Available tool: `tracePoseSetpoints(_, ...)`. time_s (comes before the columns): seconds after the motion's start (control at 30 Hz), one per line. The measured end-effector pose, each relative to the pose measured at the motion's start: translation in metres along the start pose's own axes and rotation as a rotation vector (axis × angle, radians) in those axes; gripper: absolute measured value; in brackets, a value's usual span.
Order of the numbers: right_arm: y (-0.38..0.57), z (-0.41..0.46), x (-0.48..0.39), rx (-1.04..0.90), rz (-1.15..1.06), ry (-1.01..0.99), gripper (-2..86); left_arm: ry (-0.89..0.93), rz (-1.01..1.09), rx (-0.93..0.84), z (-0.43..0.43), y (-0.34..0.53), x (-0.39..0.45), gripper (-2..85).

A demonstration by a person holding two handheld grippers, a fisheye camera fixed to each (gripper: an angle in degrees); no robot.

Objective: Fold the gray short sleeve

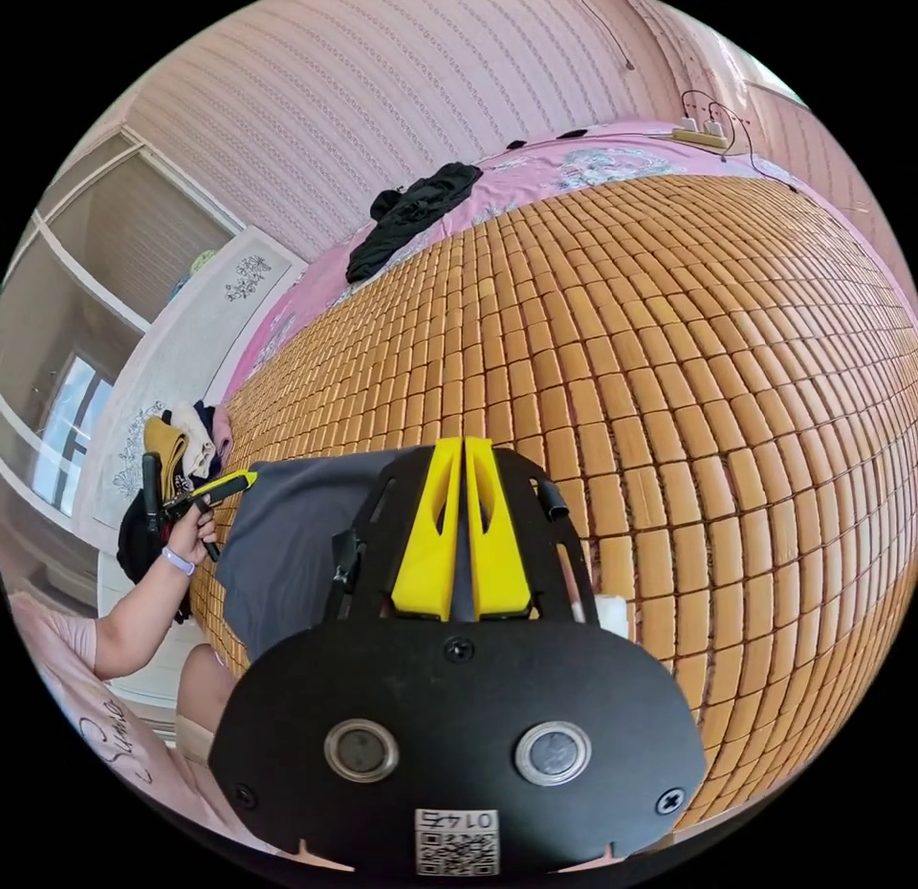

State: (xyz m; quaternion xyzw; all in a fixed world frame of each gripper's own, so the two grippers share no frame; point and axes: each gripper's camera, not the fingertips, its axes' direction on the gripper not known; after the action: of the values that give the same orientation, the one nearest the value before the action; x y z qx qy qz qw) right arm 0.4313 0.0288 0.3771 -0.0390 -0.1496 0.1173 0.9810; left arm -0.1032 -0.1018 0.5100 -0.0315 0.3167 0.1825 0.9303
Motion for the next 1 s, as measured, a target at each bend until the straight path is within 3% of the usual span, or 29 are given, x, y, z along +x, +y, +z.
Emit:
tracePoseSetpoints(0.1,-0.002,-0.004,-0.012,0.0,-0.029,0.023,1.9,-0.02,0.006,-0.008,0.001,-0.004,0.0,1.9)
tracePoseSetpoints(0.2,0.014,-0.021,-0.051,0.021,-0.272,-0.018,3.4,-0.02,0.016,-0.012,0.0,-0.005,0.0,3.5)
tracePoseSetpoints(0.3,0.049,-0.017,-0.097,-0.143,-0.494,-0.165,4.3,-0.029,0.05,-0.022,0.006,-0.005,0.001,3.8)
tracePoseSetpoints(0.4,0.084,0.004,-0.131,-0.35,-0.534,-0.337,5.4,-0.023,0.058,-0.023,0.01,-0.007,-0.002,3.8)
tracePoseSetpoints(0.57,0.123,0.028,-0.174,-0.42,-0.68,-0.093,3.6,-0.039,0.084,-0.035,0.013,-0.011,-0.002,3.5)
tracePoseSetpoints(0.7,0.12,0.024,-0.178,-0.416,-0.634,-0.124,-0.3,-0.045,0.091,-0.039,0.016,-0.012,-0.002,3.1)
tracePoseSetpoints(1.0,0.116,0.013,-0.196,-0.431,-0.679,-0.124,-0.1,-0.028,0.077,-0.019,0.024,-0.012,-0.009,2.3)
